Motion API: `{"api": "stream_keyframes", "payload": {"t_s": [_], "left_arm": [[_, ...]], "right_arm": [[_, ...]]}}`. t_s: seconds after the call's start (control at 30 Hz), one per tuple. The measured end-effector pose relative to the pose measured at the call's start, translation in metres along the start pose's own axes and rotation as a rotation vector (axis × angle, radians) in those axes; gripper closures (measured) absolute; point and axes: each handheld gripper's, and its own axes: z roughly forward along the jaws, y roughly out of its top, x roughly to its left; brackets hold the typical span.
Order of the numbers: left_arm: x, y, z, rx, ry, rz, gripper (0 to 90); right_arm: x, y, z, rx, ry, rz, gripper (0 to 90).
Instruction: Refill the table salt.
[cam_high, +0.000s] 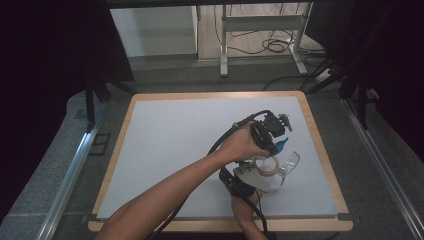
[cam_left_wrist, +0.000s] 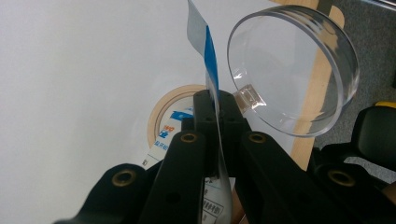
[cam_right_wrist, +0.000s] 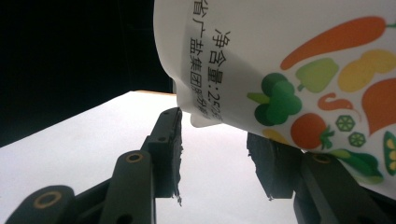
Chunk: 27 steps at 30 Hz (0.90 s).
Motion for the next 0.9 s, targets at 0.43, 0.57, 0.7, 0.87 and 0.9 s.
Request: {"api": "stream_keyframes", "payload": {"t_s": [0.43, 0.57, 0.7, 0.87, 0.9], "left_arm": [[-0.0030, 0.0023, 0.0022, 0.016, 0.005, 0.011, 90.0], [-0.0032, 0.0035, 0.0021, 0.014, 0.005, 0.013, 90.0], [-0.0033, 0.0036, 0.0017, 0.011, 0.005, 0.013, 90.0], [-0.0029, 0.0032, 0.0008, 0.010, 0.004, 0.012, 90.0], [-0.0029, 0.0032, 0.0006, 0.011, 0.004, 0.012, 90.0]], "right_arm": [[-0.0014, 0.0013, -0.0005, 0.000, -0.005, -0.004, 55.9], [-0.0024, 0.0019, -0.0008, -0.001, -0.006, -0.002, 55.9], [-0.0024, 0.0024, -0.0009, -0.005, -0.007, 0.003, 55.9], [-0.0020, 0.0027, -0.0014, -0.004, -0.006, 0.005, 55.9], [-0.0020, 0.0027, -0.0013, -0.005, -0.006, 0.001, 55.9]]}}
